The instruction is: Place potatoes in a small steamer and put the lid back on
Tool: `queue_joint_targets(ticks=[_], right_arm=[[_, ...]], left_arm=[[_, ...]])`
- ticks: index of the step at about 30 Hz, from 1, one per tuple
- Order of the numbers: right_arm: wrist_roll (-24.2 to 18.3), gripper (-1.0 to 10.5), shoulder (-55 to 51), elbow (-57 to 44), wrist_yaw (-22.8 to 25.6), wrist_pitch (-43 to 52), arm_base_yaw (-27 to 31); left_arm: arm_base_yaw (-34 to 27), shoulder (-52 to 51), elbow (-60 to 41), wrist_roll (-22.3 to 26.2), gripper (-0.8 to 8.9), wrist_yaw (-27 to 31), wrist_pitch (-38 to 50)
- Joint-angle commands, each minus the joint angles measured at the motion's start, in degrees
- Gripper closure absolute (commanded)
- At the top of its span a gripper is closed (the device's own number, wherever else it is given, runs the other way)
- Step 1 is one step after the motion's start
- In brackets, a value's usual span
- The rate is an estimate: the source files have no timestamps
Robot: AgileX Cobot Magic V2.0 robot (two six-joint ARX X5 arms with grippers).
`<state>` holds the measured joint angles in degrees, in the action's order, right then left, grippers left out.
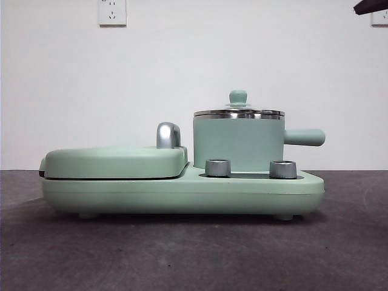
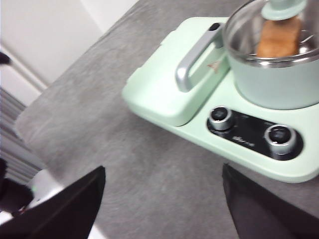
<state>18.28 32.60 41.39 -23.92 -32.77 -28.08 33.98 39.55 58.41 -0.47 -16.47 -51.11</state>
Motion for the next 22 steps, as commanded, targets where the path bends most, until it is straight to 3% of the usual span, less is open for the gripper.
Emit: queue_joint_targets(ticks=[1,2,3,4,22], right_arm=[[1.36,7.1,0.22,0.22,-0.39,0.52,-0.35],[1.46,9.0,0.22,0.22,-0.52,0.48,-0.35],[1.29,9.3,0.22,0.22,-0.48,0.5,-0.35],[1.44,9.3,0.22,0.22,-0.07,0.57,-0.35],[0.74,9.3,0.22,0.22,-0.07,0.61,-0.28]], left_arm=[[0.15,-0.55,-2.25,-1.95,5.89,-0.09,1.03],[0.15,-0.7,-2.67,-1.95,8.06,-0.09,1.03],[0.15,-0.7,-2.95,-2.19,7.76,-0.07,1.18],[0.15,-0.66,-2.97,-2.19,8.13,-0.04,1.2],[-0.15,-1.49,-3.74,-3.21,8.08,0.0,2.51]])
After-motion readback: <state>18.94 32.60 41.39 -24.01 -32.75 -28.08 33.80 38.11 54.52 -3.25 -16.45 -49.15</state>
